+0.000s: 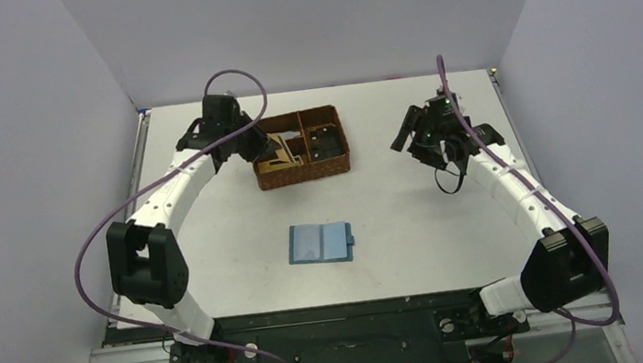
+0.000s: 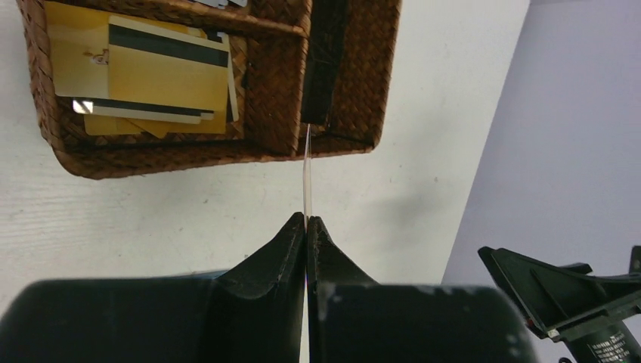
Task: Take the credit cards out of the card holder
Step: Place the credit card in the storage box.
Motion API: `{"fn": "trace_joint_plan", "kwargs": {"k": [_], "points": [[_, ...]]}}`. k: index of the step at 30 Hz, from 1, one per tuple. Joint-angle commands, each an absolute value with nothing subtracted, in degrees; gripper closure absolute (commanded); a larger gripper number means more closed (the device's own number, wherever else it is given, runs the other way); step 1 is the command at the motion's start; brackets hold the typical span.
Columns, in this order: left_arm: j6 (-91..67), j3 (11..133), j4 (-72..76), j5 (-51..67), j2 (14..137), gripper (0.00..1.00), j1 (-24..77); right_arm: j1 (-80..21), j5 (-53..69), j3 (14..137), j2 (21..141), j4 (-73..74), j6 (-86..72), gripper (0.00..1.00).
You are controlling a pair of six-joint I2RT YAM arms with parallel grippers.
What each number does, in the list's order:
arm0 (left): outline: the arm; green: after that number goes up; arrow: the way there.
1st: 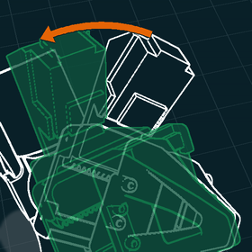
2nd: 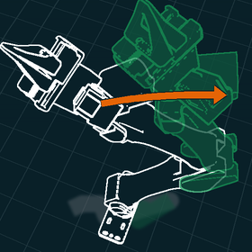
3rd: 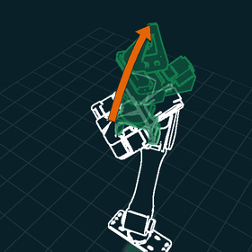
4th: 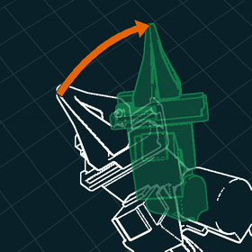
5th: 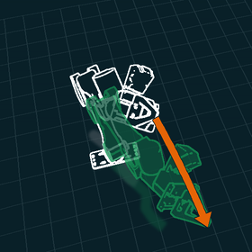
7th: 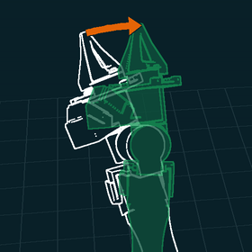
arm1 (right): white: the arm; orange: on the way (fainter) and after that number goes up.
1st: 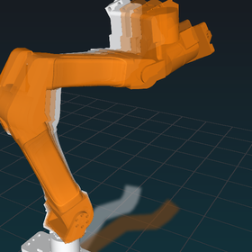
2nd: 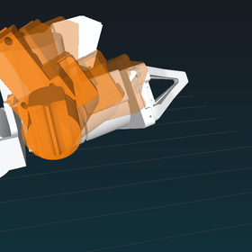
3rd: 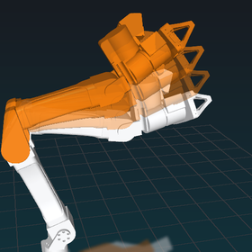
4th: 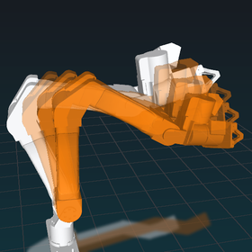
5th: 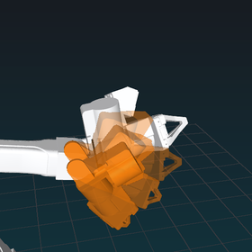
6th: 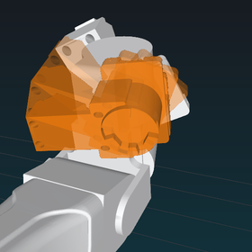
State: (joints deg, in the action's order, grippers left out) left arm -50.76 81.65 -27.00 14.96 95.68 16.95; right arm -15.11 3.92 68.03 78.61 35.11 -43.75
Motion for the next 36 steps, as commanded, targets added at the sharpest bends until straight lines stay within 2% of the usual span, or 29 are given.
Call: {"fn": "trace_joint_plan", "kwargs": {"k": [1,10,18,32,36], "points": [[-49.2,87.3,-31.7,12.9,99.8,1.00,16.4,-11.9,1.2,70.8,80.4,39.7,-38.6,0.25],[-52.4,90.7,-33.9,11.6,106.4,1.00,15.6,-9.6,-6.6,74.9,82.0,43.0,-33.8,0.25],[-58.0,94.7,-35.5,13.4,111.5,1.00,13.5,-7.8,-6.8,79.5,86.9,43.6,-32.6,0.25],[-61.0,106.2,-43.3,18.4,119.3,1.00,11.5,-6.9,-3.8,101.0,101.7,55.7,-32.2,0.26],[-61.0,108.2,-45.2,19.6,120.8,1.00,11.4,-6.9,-3.3,103.7,104.2,57.9,-32.0,0.26]]}}
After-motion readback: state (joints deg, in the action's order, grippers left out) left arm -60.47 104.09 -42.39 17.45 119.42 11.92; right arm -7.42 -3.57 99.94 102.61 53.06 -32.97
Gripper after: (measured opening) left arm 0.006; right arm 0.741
